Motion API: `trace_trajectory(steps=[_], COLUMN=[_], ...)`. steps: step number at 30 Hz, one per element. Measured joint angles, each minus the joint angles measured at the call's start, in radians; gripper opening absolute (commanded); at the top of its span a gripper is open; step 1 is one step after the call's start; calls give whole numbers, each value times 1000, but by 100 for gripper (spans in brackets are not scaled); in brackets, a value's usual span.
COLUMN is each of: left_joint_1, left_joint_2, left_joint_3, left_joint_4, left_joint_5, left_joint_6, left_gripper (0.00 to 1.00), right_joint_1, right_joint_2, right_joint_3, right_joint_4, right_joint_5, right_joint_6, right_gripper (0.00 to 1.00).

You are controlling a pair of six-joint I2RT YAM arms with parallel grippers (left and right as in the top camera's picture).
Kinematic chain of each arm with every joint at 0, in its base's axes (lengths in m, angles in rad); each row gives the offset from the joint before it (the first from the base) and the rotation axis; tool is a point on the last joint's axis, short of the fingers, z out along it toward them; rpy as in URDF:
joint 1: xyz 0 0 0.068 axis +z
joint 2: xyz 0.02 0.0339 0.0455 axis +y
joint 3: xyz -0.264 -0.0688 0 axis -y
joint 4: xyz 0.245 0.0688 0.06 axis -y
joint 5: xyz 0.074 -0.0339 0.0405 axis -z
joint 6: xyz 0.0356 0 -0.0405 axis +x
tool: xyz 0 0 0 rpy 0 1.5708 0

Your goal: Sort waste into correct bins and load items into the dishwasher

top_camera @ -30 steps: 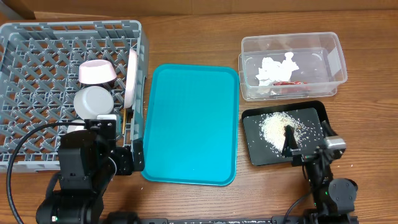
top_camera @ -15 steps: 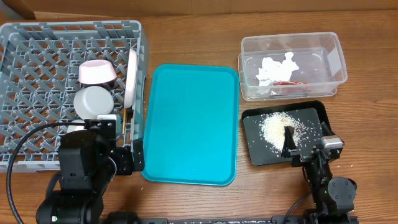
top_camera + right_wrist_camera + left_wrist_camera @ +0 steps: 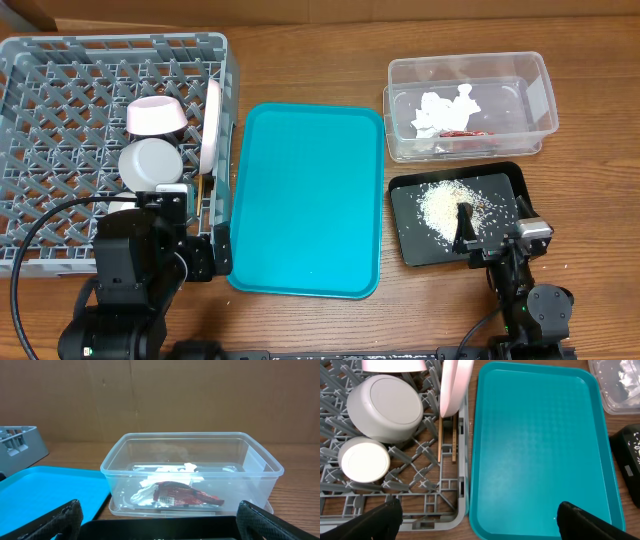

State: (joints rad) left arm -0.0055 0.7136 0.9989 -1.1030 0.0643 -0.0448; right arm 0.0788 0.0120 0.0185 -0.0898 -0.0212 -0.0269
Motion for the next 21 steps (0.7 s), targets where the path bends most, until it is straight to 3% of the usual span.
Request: trace_trajectory(steps=[6,11,17,21], left_joint_1=[0,0,0,0], left_joint_2=[-17,-129,-288,-406], left_joint_3=[0,-30,-236,-446], left_joint_4=[0,13,162,384], left_joint_5=[0,-2,-9,-9], left_joint_6=[0,0,0,0], left_gripper=[100,100,100,100], right_joint_1=[0,0,0,0], right_joint_2=[0,0,0,0], right_joint_3=[0,0,0,0], right_joint_4=[0,0,0,0], right_joint_5=[0,0,0,0], right_joint_6=[0,0,0,0], right_gripper=[100,100,100,100])
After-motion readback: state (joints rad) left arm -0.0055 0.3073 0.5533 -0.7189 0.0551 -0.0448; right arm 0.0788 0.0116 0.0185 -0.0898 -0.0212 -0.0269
